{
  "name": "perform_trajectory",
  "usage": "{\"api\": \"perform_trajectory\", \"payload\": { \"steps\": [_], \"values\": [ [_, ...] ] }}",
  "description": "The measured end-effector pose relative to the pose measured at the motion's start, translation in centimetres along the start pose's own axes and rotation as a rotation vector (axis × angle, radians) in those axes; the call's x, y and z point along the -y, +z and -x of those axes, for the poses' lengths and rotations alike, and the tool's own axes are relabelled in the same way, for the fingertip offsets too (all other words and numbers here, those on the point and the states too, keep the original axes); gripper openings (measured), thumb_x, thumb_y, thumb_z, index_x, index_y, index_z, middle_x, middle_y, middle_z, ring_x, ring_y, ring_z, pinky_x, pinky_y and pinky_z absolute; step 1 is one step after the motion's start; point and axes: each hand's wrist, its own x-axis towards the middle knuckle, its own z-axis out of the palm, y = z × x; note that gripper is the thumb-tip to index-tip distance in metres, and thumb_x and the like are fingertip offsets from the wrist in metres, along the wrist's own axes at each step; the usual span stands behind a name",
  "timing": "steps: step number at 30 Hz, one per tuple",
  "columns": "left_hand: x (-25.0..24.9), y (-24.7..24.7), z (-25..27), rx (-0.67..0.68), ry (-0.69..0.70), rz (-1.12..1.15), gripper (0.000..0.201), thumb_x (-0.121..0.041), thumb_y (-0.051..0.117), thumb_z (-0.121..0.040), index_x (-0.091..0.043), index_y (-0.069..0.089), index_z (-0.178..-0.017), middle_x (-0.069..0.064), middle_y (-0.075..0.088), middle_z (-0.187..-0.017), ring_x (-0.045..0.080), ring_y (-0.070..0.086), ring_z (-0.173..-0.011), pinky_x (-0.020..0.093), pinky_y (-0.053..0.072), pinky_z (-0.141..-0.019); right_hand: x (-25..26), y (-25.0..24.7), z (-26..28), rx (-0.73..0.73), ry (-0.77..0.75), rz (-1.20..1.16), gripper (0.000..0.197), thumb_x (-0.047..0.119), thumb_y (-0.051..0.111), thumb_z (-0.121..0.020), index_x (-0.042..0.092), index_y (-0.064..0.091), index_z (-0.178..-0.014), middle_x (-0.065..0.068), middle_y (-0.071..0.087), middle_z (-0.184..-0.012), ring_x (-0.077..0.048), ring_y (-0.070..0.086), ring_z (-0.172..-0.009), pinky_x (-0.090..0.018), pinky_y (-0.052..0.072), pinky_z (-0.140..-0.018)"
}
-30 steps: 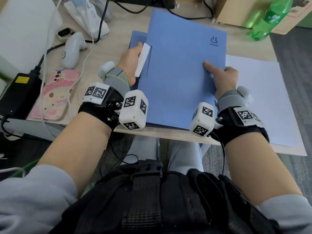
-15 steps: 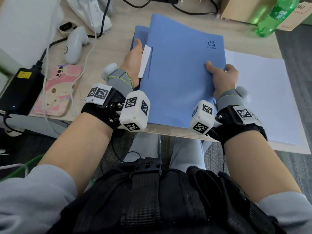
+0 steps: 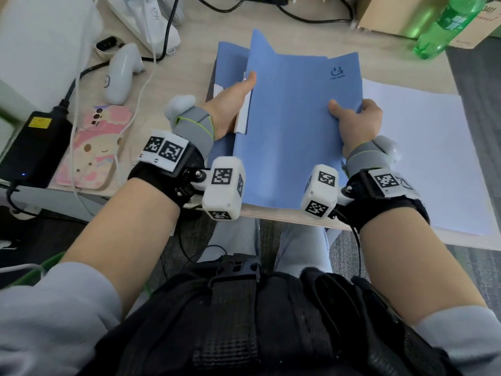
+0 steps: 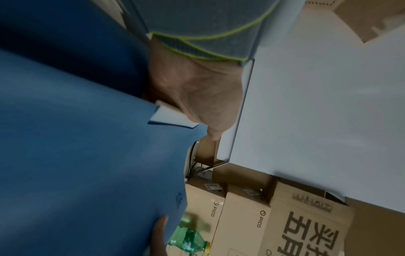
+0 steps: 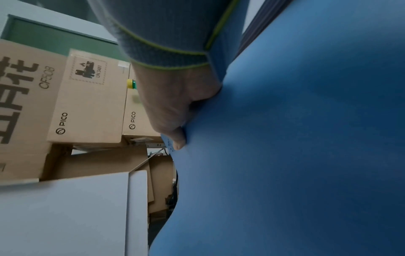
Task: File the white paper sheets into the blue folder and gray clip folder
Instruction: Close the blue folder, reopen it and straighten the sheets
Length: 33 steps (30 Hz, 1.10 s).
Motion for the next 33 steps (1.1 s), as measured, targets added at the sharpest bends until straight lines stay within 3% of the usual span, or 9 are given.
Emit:
{"api": "perform_trajectory", "payload": {
  "steps": [4, 7, 8, 11, 15, 17, 21, 26, 33],
  "values": [
    [0.0, 0.3, 0.2, -0.099, -0.036, -0.067, 0.072, -0.06, 0.04, -0.077, -0.02, 0.043, -0.137, -0.004, 0.057, -0.133, 0.013, 0.057, -0.12, 0.039, 0.042, -0.109, -0.3, -0.3, -0.3, -0.014, 0.014, 0.011, 0.028, 0.03, 0.076, -0.069, 0.019, 0.057, -0.086, 0.006, 0.066, -0.087, -0.018, 0.066, -0.078, -0.036, 0.058, -0.078],
    [0.0, 1.0, 0.5, -0.13, -0.039, -0.138, 0.062, -0.062, 0.034, -0.089, -0.022, 0.039, -0.135, -0.002, 0.049, -0.137, 0.014, 0.049, -0.124, 0.037, 0.036, -0.113, -0.4, -0.1, -0.1, 0.003, 0.006, 0.021, 0.029, 0.028, 0.075, -0.074, 0.018, 0.055, -0.092, 0.012, 0.062, -0.081, -0.011, 0.062, -0.073, -0.03, 0.055, -0.077],
    [0.1, 0.9, 0.5, -0.105, -0.036, -0.109, 0.052, -0.058, 0.032, -0.092, -0.023, 0.041, -0.128, -0.003, 0.05, -0.134, 0.015, 0.052, -0.121, 0.039, 0.037, -0.112, -0.4, -0.2, -0.1, 0.006, 0.012, 0.033, 0.028, 0.03, 0.074, -0.074, 0.017, 0.056, -0.092, 0.012, 0.062, -0.082, -0.012, 0.063, -0.074, -0.03, 0.055, -0.077],
    [0.4, -0.2, 0.6, -0.002, 0.002, 0.082, 0.049, -0.042, 0.028, -0.099, -0.013, 0.046, -0.135, 0.003, 0.057, -0.134, 0.018, 0.058, -0.119, 0.037, 0.046, -0.103, -0.8, -0.6, -0.1, 0.013, 0.08, 0.059, 0.025, 0.035, 0.074, -0.072, 0.017, 0.06, -0.082, 0.004, 0.066, -0.086, -0.02, 0.065, -0.08, -0.032, 0.056, -0.077],
    [-0.1, -0.8, 1.4, 0.008, 0.032, 0.136, 0.039, -0.021, 0.022, -0.101, -0.012, 0.061, -0.102, -0.004, 0.074, -0.086, 0.01, 0.07, -0.082, 0.023, 0.057, -0.074, -0.5, -0.7, 0.2, -0.018, 0.13, 0.038, 0.031, 0.026, 0.071, -0.075, 0.021, 0.047, -0.055, 0.005, 0.054, -0.062, -0.017, 0.052, -0.057, -0.026, 0.045, -0.063],
    [0.3, -1.2, 1.5, 0.019, 0.032, 0.162, 0.037, -0.018, 0.024, -0.1, -0.012, 0.061, -0.095, -0.005, 0.075, -0.076, 0.009, 0.071, -0.073, 0.021, 0.057, -0.065, -0.2, -0.8, 0.3, -0.023, 0.13, 0.036, 0.036, 0.02, 0.068, -0.078, 0.02, 0.043, -0.053, 0.005, 0.05, -0.058, -0.016, 0.046, -0.052, -0.026, 0.042, -0.062],
    [1.1, -1.7, 1.9, 0.002, 0.023, 0.269, 0.039, -0.017, 0.031, -0.1, -0.013, 0.069, -0.093, -0.003, 0.075, -0.083, 0.011, 0.071, -0.079, 0.024, 0.058, -0.071, -0.1, -0.8, 0.5, 0.009, 0.121, 0.003, 0.026, 0.015, 0.065, -0.08, 0.021, 0.048, -0.062, 0.004, 0.056, -0.067, -0.016, 0.051, -0.058, -0.028, 0.047, -0.068],
    [2.0, -1.3, 1.9, -0.013, 0.039, 0.353, 0.033, -0.021, 0.026, -0.103, -0.015, 0.058, -0.104, -0.006, 0.075, -0.082, 0.01, 0.071, -0.078, 0.025, 0.057, -0.071, -0.2, -0.8, 0.7, 0.026, 0.075, -0.04, 0.008, 0.011, 0.062, -0.083, 0.017, 0.057, -0.083, -0.001, 0.063, -0.084, -0.02, 0.058, -0.073, -0.03, 0.053, -0.075],
    [1.8, -0.8, 2.2, 0.004, 0.031, 0.393, 0.029, -0.023, 0.03, -0.102, -0.016, 0.057, -0.111, -0.004, 0.073, -0.092, 0.012, 0.07, -0.085, 0.026, 0.058, -0.075, -0.3, -0.7, 1.0, 0.013, 0.046, -0.112, 0.017, 0.007, 0.06, -0.087, 0.021, 0.052, -0.081, -0.003, 0.063, -0.095, -0.021, 0.06, -0.081, -0.031, 0.053, -0.081]
  ]
}}
